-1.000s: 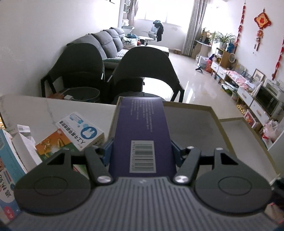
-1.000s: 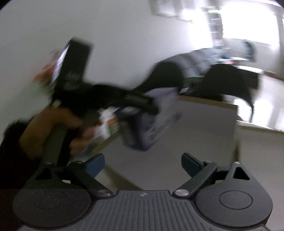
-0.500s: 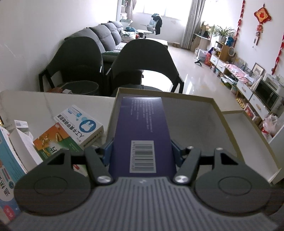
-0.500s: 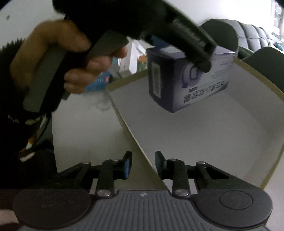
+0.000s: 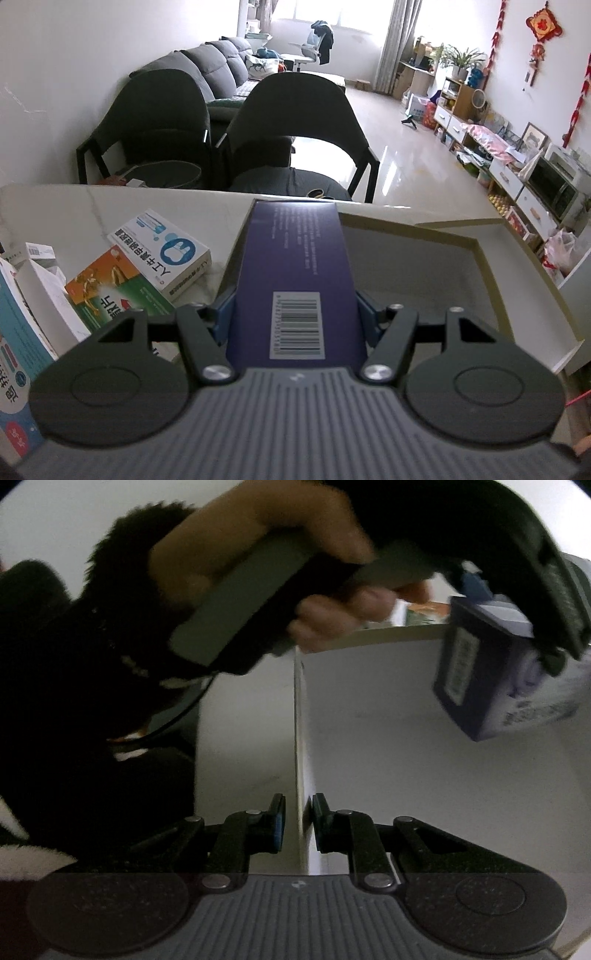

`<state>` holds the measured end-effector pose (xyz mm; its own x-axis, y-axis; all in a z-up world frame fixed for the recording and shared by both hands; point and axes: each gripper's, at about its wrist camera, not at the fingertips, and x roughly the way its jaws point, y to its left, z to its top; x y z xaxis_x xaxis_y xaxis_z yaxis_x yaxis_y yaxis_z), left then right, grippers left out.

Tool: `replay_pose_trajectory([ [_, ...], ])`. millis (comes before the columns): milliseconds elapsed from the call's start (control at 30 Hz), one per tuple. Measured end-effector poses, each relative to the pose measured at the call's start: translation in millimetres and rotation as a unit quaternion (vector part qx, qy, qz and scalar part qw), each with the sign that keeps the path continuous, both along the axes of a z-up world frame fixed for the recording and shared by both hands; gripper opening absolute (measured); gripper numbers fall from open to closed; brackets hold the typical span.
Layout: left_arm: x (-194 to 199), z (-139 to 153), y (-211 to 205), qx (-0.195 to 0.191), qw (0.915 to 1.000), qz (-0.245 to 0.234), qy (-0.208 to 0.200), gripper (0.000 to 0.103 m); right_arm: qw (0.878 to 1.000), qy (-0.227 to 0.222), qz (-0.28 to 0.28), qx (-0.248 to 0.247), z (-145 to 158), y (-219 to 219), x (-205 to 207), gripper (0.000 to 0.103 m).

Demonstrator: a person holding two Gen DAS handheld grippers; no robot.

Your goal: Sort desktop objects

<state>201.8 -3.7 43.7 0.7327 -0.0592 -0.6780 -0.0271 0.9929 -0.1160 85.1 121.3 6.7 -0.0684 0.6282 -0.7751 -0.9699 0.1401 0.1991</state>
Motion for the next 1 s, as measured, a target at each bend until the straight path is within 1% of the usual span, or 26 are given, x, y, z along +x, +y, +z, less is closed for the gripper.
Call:
replay_pose_trajectory([
  [133, -1.1, -1.7, -2.4, 0.0, 1.0, -0.004, 0.003, 0.064, 1.0, 0.003, 0.022, 0.003, 2.1, 2.7, -5.8, 0.018],
  [267, -1.6, -3.6, -6.6, -0.001, 0.9999, -0.008, 0.006, 0.064, 0.999, 0.003, 0.035, 0.005, 5.2, -10.0, -17.4, 0.02],
  [300, -1.5, -3.8, -8.2, -0.001, 0.9999, -0.009, 0.007, 0.064, 0.999, 0.002, 0.038, 0.006, 1.2, -5.1, -24.9, 0.02],
  [367, -1.6, -4.6, -12.2, 0.001, 0.9999, -0.014, 0.009, 0.064, 0.999, 0.0, 0.04, 0.008, 2.3, -6.0, -28.0, 0.022],
  [467, -2.3, -6.0, -18.4, 0.003, 0.9997, -0.023, 0.012, 0.064, 0.999, 0.004, 0.036, 0.011, 10.2, -22.8, -24.7, 0.023],
  [533, -2.1, -7.7, -22.0, 0.003, 0.9995, -0.027, 0.015, 0.064, 0.999, 0.009, 0.029, 0.015, 13.4, -29.1, -22.9, 0.025],
  [633, -1.1, -11.0, -26.4, 0.003, 0.9992, -0.033, 0.021, 0.064, 0.999, 0.02, 0.016, 0.02, 17.4, -38.2, -17.9, 0.034],
  [667, -1.0, -12.4, -27.7, 0.003, 0.9991, -0.036, 0.023, 0.064, 1.0, 0.013, 0.007, 0.02, 19.3, -40.4, -17.6, 0.04],
  [700, -0.8, -13.8, -29.1, 0.002, 0.999, -0.037, 0.025, 0.064, 1.0, 0.007, -0.002, 0.02, 21.4, -42.7, -17.3, 0.043],
  [800, 0.4, -17.8, -32.2, 0.0, 0.9987, -0.041, 0.032, 0.064, 0.999, -0.004, -0.031, 0.025, 28.8, -51.0, -14.5, 0.049],
  [833, 0.9, -19.0, -33.0, -0.001, 0.9986, -0.042, 0.034, 0.064, 0.999, -0.006, -0.041, 0.033, 31.5, -54.4, -13.7, 0.05],
  [900, 2.2, -21.8, -34.1, -0.003, 0.9983, -0.044, 0.038, 0.063, 0.997, -0.011, -0.06, 0.047, 36.9, -61.4, -12.2, 0.057],
  [1000, 3.7, -24.9, -35.2, -0.007, 0.998, -0.046, 0.043, 0.063, 0.993, -0.021, -0.09, 0.066, 46.1, -74.5, -9.6, 0.061],
])
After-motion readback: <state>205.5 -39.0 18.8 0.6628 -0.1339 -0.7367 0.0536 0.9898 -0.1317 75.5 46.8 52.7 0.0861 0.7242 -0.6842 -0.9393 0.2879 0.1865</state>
